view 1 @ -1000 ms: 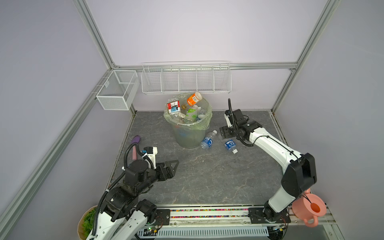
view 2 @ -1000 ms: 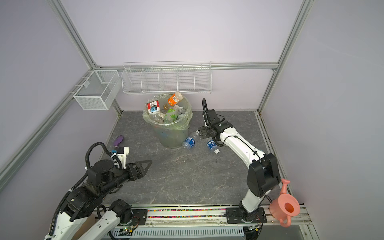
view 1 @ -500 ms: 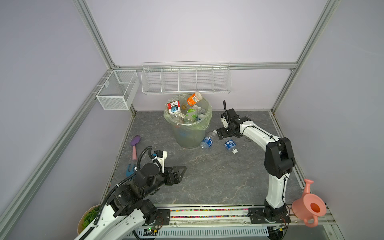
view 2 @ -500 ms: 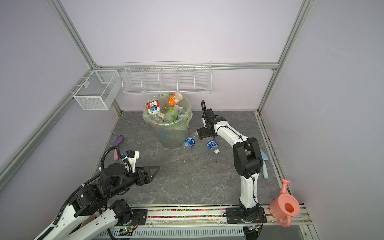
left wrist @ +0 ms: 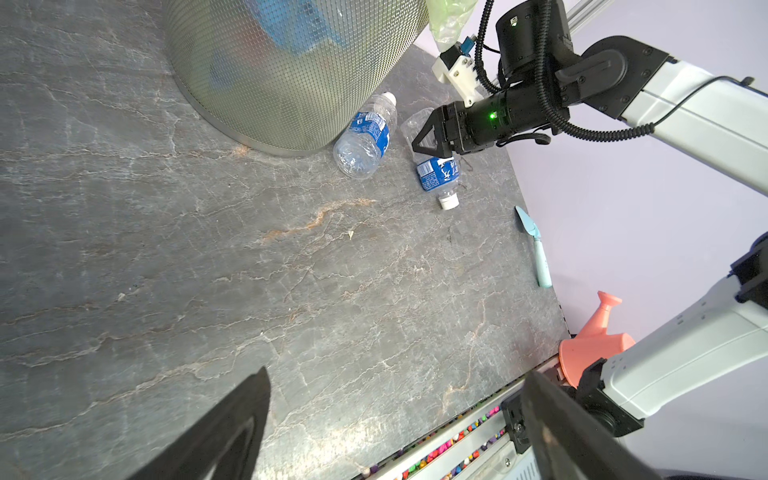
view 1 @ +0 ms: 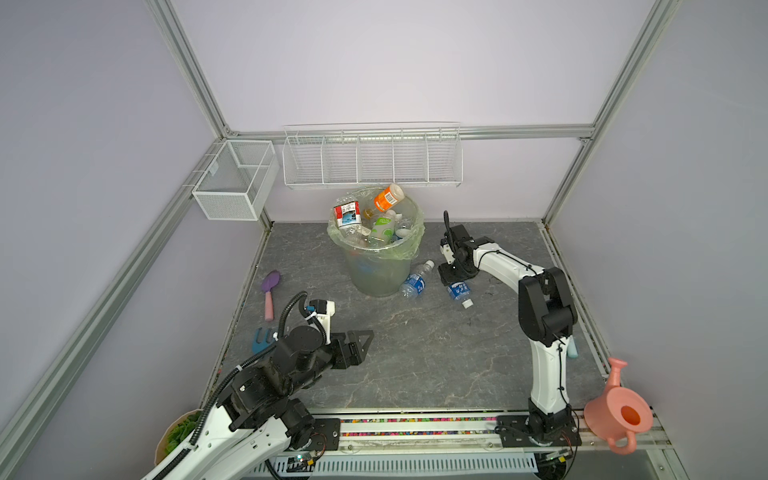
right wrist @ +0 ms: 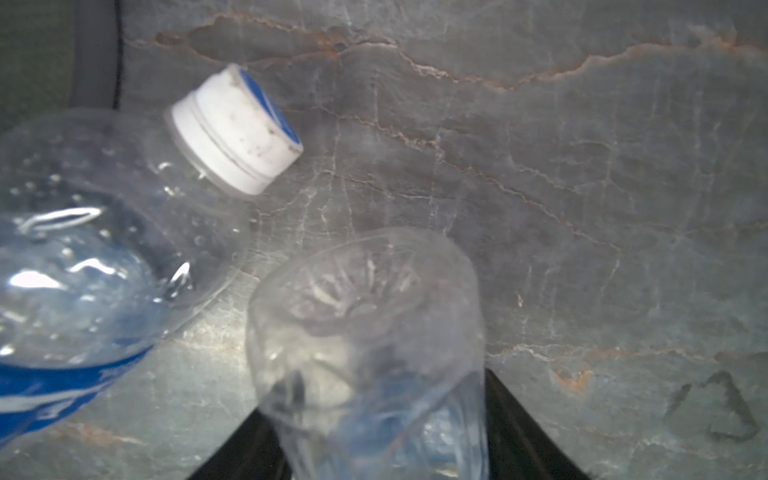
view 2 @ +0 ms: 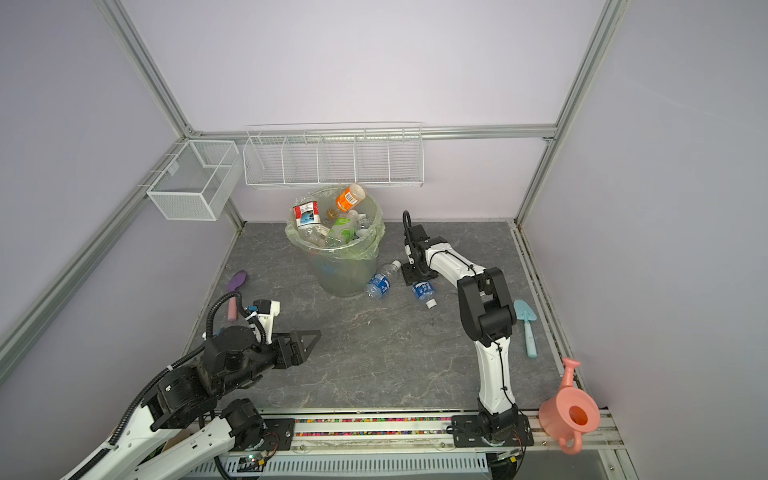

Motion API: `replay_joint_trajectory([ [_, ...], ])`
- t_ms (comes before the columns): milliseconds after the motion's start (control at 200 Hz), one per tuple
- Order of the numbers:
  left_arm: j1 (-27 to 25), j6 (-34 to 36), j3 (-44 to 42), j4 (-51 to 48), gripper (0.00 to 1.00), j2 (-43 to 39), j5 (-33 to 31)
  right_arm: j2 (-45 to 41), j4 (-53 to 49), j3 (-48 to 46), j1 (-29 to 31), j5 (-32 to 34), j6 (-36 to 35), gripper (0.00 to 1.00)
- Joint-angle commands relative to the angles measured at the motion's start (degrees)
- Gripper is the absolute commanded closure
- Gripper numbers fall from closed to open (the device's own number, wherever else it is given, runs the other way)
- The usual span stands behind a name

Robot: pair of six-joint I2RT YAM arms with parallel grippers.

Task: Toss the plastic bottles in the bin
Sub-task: 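Lift the blue-label bottle with the right gripper, then carry the blue-label bottle with the right gripper over the bin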

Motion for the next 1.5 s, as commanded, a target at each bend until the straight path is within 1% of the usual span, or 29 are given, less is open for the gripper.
replay_joint_trajectory([
  [0, -0.4, -0.8, 0.7, 0.1, 0.06, -0.5, -1.2, 0.1, -0.9, -0.3, -0.4, -0.6, -0.4, 0.45],
  [65, -0.3, -0.7, 0.8, 0.0, 0.06, -0.5, -1.2, -0.3, -1.3, -0.2, -0.4, -0.4, -0.3, 0.55],
  [125, -0.4, -0.6, 1.0, -0.1, 0.07, -0.5, -1.1, -1.0, -1.5, -0.3, -0.3, 0.0, -0.2, 0.61],
  [250, -0.4, -0.5, 1.3, -0.5, 0.07, -0.7, -1.3, -3.2, -2.3, -0.3, -0.4, 0.5, 0.5, 0.63],
  [345, -0.4, -0.5, 1.2, -0.7, 0.07, -1.0, -1.4, -6.6, -2.6, -0.5, -0.3, 0.8, 1.0, 0.63],
  [585, -0.4, -0.2, 1.2, -0.4, 0.07, -0.9, -1.4, -20.1, -1.2, 0.4, 0.5, 1.0, 3.5, 0.66],
  [665, -0.4, -0.1, 1.3, 0.0, 0.07, -0.7, -1.4, -25.4, 0.9, 0.9, 1.8, 0.5, 4.1, 0.72],
  [700, -0.5, -0.1, 1.3, 0.3, 0.07, -0.5, -1.3, -27.5, 2.3, 1.2, 2.7, 0.4, 4.1, 0.74],
  [725, -0.5, -0.1, 1.3, 0.4, 0.07, -0.4, -1.3, -28.9, 3.3, 1.3, 3.3, 0.5, 4.0, 0.78],
  [750, -0.5, -0.1, 1.3, 0.6, 0.07, -0.3, -1.2, -30.2, 4.3, 1.5, 4.0, 0.9, 4.0, 0.83],
  [775, -0.5, 0.0, 1.3, 0.7, 0.07, -0.3, -1.1, -31.7, 5.3, 1.6, 4.8, 1.5, 4.2, 0.91],
  [785, -0.5, 0.0, 1.3, 0.7, 0.07, -0.2, -1.1, -32.3, 5.8, 1.6, 5.0, 1.7, 4.3, 0.93],
  [845, -0.5, 0.1, 1.5, 0.8, 0.07, -0.1, -1.0, -35.3, 9.1, 1.5, 6.7, 3.3, 5.1, 0.93],
  [880, -0.5, 0.1, 1.5, 0.8, 0.07, -0.1, -1.0, -36.8, 11.9, 0.9, 7.7, 2.8, 5.2, 0.93],
  [950, -0.5, 0.2, 1.6, 0.8, 0.07, -0.2, -1.1, -39.9, 19.4, -1.6, 9.4, 0.0, 6.3, 0.93],
  [1040, -0.5, 0.3, 1.7, 0.8, 0.07, -0.4, -1.1, -42.6, 31.6, -5.1, 10.9, -4.9, 8.7, 0.93],
  [1125, -0.5, 0.3, 2.0, 0.2, 0.07, -0.9, -1.1, -42.9, 40.1, -6.1, 12.5, -5.4, 10.2, 0.93],
  [1280, -0.6, 0.1, 2.1, -1.5, 0.07, -3.1, -1.8, -39.6, 49.4, -3.7, 15.5, -5.1, 10.1, 0.93],
  [1390, -0.6, 0.0, 1.9, -3.1, 0.07, -5.0, -2.3, -34.6, 53.2, 0.1, 17.6, -4.0, 8.6, 0.93],
  [1495, -0.6, -0.4, 1.6, -4.4, 0.07, -6.5, -2.6, -28.6, 53.4, 6.4, 19.1, -3.0, 7.7, 0.93],
])
